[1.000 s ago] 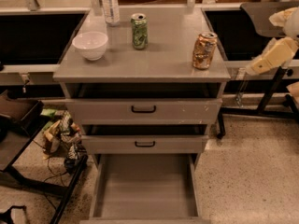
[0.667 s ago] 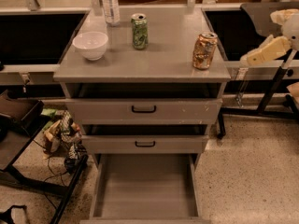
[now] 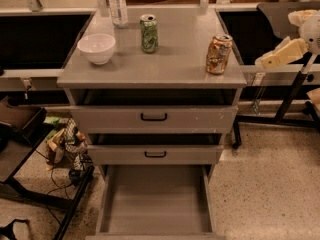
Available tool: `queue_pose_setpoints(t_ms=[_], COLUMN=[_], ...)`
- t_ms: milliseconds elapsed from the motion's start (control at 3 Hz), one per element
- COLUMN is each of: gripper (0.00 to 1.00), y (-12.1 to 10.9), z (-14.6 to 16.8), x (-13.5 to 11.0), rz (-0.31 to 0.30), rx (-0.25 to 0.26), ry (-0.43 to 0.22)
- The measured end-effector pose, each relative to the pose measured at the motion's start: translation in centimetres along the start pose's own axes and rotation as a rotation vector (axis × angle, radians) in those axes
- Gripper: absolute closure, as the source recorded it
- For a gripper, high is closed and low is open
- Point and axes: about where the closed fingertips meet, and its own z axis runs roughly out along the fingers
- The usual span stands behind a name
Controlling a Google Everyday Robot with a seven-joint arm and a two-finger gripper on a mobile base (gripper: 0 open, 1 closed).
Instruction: Place orange can into bottom drawer
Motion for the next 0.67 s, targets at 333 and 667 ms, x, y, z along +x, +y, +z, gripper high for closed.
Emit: queue_pose_setpoints(t_ms=[333, 667], gripper=[0.0, 0.0], y=[-0.9, -2.1], z=[2.6, 6.9], x=[0.0, -0.4], rz=[0.03, 0.091], rx=[-0.015, -0.028], ry=[-0.062, -0.156])
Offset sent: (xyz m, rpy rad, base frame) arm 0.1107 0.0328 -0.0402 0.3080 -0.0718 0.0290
